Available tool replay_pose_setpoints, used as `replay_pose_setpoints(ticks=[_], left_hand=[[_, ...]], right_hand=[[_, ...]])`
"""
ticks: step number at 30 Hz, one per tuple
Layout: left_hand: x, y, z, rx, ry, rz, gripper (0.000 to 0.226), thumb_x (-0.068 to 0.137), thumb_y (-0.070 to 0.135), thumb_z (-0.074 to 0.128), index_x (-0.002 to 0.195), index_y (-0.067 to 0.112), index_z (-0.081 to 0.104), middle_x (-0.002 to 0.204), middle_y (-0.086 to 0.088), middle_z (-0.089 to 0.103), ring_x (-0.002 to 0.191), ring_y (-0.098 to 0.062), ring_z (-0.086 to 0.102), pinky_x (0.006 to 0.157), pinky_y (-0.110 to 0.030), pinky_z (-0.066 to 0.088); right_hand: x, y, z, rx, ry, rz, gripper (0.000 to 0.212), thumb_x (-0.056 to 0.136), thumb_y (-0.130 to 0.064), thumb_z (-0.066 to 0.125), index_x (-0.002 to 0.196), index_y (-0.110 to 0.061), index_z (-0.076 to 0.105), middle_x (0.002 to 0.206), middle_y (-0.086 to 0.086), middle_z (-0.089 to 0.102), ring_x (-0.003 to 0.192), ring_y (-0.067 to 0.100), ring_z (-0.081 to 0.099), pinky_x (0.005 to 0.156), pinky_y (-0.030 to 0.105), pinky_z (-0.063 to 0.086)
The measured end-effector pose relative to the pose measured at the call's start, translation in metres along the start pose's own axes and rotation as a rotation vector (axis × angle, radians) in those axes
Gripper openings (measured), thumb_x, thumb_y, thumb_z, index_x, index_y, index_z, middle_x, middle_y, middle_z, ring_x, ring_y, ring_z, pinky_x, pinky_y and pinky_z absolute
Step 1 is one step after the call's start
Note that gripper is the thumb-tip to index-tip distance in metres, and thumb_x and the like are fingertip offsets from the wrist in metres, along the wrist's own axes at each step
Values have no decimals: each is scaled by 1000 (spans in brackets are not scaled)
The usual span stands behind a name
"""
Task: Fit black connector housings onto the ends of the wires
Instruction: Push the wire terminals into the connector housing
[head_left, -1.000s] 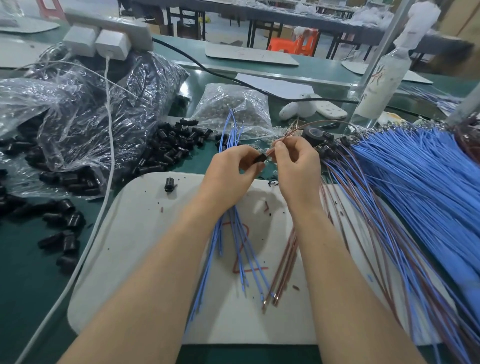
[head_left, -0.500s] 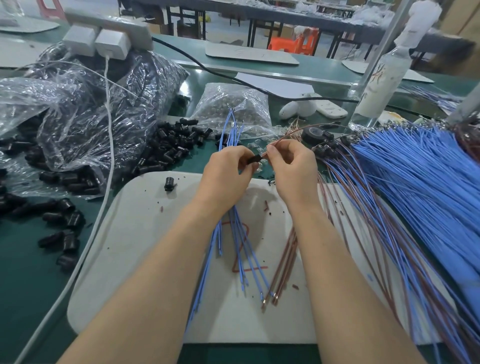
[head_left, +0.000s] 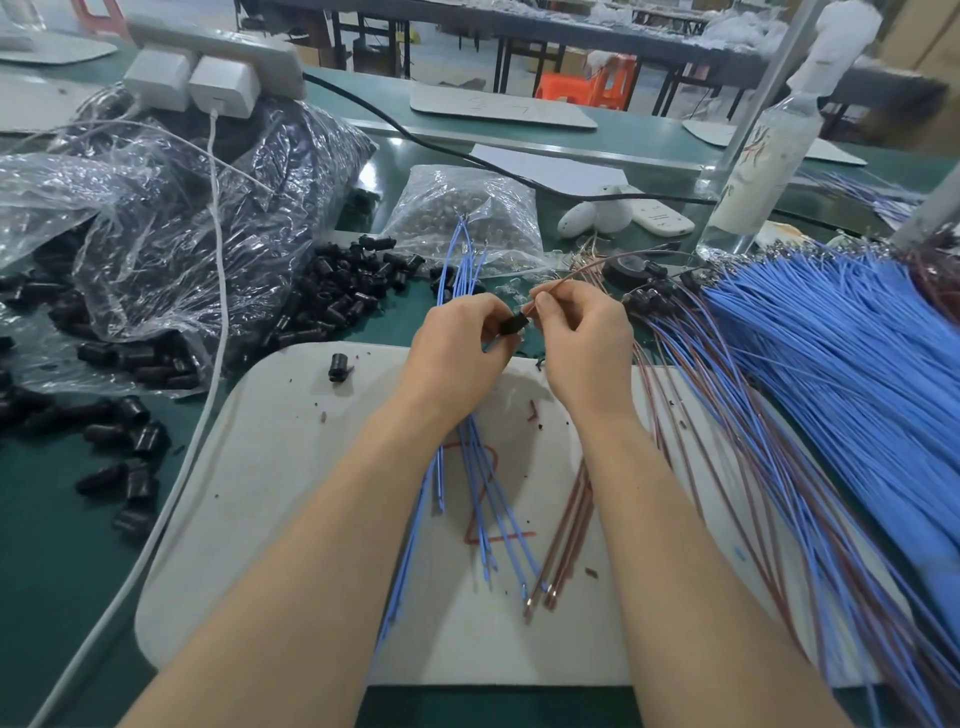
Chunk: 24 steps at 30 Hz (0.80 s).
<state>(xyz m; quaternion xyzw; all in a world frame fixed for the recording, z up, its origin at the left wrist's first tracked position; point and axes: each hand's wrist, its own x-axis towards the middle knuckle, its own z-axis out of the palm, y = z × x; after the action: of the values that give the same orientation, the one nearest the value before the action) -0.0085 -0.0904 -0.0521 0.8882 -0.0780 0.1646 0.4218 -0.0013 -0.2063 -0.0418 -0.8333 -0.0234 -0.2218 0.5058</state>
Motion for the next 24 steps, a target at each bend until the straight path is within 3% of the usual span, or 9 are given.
replay_pose_setpoints(ticks=[6, 12, 16, 24], left_hand=[[-1, 2, 1, 26, -37, 5, 19, 86, 16, 63, 104, 15, 69, 94, -1, 69, 89, -22, 61, 84, -38, 49], [2, 2, 2, -30, -1, -61, 14, 86, 18, 64, 99, 16, 68, 87, 1, 69, 78, -14, 57, 72, -21, 42], [1, 4, 1, -41, -1, -54, 13, 85, 16, 64, 98, 15, 68, 86, 4, 68, 82, -15, 61, 81, -29, 49], [-1, 3, 0, 16, 4, -2, 14, 85, 17, 65, 99, 15, 69, 96, 0, 67, 93, -18, 60, 86, -37, 48]], right_hand=[[1, 3, 1, 25, -25, 26, 15, 93, -13, 57, 95, -7, 70, 87, 4, 69, 85, 21, 66, 85, 40, 52], [2, 3, 1, 100, -16, 57, 9, 93, -14, 58, 89, -13, 66, 81, 0, 66, 79, 15, 62, 79, 30, 51], [3, 4, 0, 61, -77, 66, 12, 92, -16, 59, 92, -8, 69, 80, 0, 66, 76, 11, 59, 74, 24, 47], [3, 3, -1, 128, -72, 124, 8, 90, -17, 61, 84, -16, 66, 75, -4, 66, 78, 16, 65, 81, 37, 54]])
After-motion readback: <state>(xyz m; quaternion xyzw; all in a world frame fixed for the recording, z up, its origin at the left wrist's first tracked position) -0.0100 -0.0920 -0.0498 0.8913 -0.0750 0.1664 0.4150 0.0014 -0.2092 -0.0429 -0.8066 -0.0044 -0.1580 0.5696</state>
